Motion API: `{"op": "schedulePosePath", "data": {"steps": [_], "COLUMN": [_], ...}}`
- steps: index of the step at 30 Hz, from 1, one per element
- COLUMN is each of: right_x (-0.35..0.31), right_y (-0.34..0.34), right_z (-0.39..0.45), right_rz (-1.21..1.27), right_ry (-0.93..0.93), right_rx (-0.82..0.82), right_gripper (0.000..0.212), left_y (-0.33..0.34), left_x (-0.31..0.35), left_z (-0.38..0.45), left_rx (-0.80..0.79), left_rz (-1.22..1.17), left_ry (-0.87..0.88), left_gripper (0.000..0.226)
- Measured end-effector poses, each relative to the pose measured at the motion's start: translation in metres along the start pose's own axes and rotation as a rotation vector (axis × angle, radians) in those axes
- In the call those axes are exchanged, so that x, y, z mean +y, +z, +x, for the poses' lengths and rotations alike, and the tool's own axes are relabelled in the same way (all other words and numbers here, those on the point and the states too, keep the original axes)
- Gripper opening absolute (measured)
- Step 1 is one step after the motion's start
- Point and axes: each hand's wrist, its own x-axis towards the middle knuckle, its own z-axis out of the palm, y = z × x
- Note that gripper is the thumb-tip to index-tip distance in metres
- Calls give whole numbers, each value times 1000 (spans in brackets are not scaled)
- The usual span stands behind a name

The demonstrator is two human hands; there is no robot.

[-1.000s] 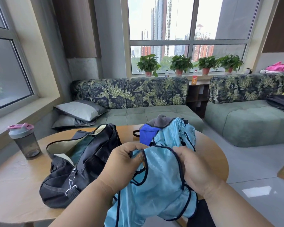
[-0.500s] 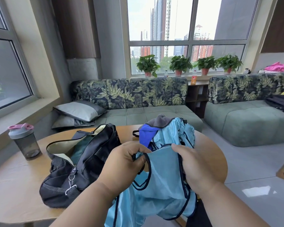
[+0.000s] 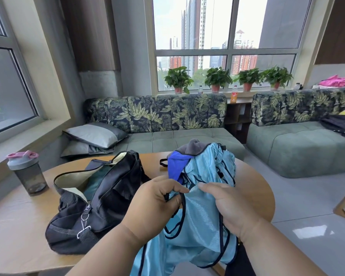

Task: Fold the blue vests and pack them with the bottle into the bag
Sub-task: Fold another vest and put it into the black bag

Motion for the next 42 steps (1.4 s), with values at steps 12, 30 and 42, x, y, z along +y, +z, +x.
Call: {"op": "schedulePosePath", "data": {"steps": [12,30,42], "right_x": [0,-91,-219], "right_y": [-7,-49,-66], "right_z": [0,20,37], "right_rz": [375,-121,351], "right_ry": [-23,-448,-514], "right_rx": [-5,116,180], "right_gripper": [37,25,31], "left_y": [0,-72,-172], "left_x": [-8,-16,-4], "left_z": [3,65,128], "left_rx": [96,356,501], "left_rz": [-19,-510,-525], "left_ry": [-27,-420,-255], "left_gripper": [31,26,18]}}
